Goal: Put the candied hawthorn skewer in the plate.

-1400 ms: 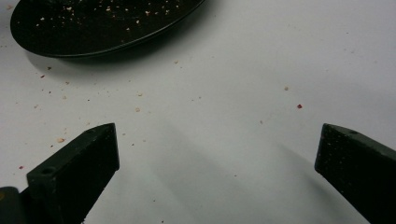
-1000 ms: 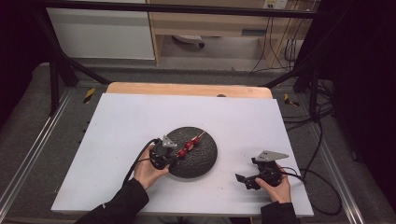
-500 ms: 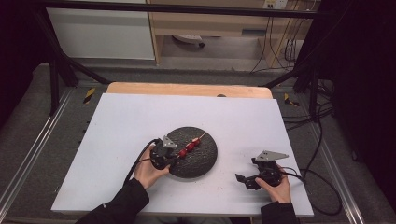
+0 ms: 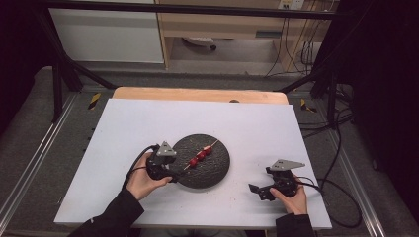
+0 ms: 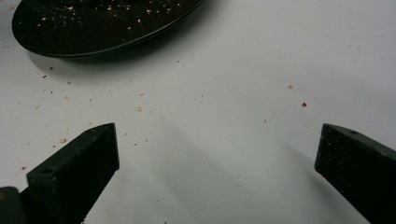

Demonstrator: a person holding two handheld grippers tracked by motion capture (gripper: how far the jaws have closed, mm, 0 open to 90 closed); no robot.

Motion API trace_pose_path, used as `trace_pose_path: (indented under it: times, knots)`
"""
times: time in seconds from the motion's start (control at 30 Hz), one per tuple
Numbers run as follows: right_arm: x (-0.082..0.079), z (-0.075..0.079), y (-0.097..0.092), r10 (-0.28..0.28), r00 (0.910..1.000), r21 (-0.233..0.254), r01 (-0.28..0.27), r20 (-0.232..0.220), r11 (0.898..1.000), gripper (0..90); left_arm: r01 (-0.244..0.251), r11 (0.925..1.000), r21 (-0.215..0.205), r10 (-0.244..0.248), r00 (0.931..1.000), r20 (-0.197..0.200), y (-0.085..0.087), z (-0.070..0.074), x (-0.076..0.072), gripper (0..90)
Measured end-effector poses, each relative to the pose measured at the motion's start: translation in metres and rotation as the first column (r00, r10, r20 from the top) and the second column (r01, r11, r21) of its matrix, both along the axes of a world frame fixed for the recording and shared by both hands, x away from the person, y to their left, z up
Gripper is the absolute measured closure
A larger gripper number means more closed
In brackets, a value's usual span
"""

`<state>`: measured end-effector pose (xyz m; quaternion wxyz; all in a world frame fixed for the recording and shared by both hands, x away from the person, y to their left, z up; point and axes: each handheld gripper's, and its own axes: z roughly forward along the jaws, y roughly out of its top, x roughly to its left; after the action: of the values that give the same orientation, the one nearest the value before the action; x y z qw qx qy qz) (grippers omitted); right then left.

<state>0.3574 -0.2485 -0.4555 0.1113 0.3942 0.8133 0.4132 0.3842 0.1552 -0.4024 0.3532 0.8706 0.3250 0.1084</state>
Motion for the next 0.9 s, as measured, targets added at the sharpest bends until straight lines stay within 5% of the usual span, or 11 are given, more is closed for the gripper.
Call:
trace_pose_path:
  times: [0.37, 0.9]
  knots:
    - [0.000, 0.000, 0.000, -0.004, 1.0000, 0.004, 0.004, 0.000, 1.000, 0.6, -0.013, 0.9998, -0.015, 0.013, 0.9998, 0.017, 0.043, -0.004, -0.010, 10.2]
    - [0.000, -0.001, -0.001, -0.016, 0.9999, 0.009, 0.016, -0.008, 1.000, 0.6, -0.062, 0.9958, -0.068, 0.067, 0.9955, 0.067, 0.102, -0.029, -0.033, 6.8]
